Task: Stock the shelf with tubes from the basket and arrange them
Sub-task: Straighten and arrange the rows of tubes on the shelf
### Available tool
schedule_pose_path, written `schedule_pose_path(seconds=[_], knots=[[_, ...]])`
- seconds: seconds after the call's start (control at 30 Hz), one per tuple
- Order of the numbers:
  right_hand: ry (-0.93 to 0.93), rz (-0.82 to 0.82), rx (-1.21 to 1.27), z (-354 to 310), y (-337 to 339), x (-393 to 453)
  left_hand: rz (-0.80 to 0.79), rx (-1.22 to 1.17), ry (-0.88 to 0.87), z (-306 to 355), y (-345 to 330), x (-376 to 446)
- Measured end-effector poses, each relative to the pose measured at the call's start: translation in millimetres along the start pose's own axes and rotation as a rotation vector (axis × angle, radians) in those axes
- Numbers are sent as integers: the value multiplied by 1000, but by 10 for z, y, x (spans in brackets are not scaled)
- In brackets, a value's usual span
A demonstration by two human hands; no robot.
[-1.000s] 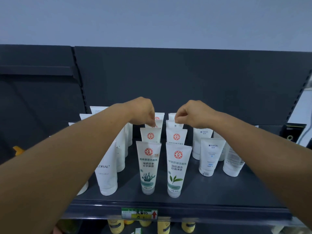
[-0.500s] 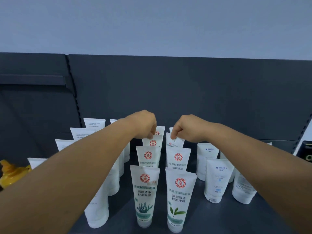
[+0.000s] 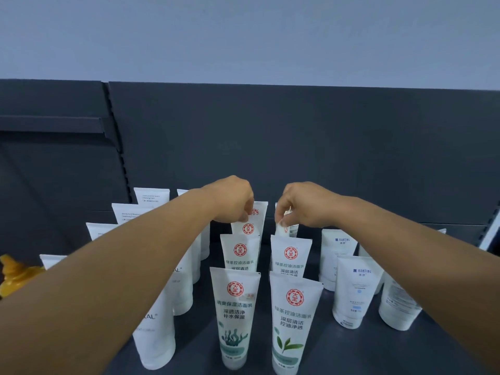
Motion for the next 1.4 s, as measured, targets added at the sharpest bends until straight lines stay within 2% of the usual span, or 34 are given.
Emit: schedule_pose_path(seconds=[0.4, 0.63, 0.77, 0.87, 1.13, 1.4], knots=[[-98, 84, 72, 81, 15, -40, 24, 22, 4, -14, -2, -18], [-121, 76, 132, 110, 55, -12, -7, -53, 13, -46, 23, 13], [-162, 160, 153, 306, 326, 55, 81, -100, 32, -149, 195, 97], [-164, 129, 91, 429, 333, 137, 119, -51, 51, -242, 203, 202], [-101, -31, 6, 423, 7, 394, 31, -31, 23, -189, -56, 471], [-86, 19, 52, 474, -30, 498, 42, 30, 16, -227, -122, 539]])
Point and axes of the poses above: each hand's wrist, its own x-axis towards the middle knuckle, its own y-axis out of the back of the hand, z = x × y, the point moved 8 cm from there along x, towards the middle knuckle, and after that the axes turned 11 degrees about z, right-handed, at the moved point
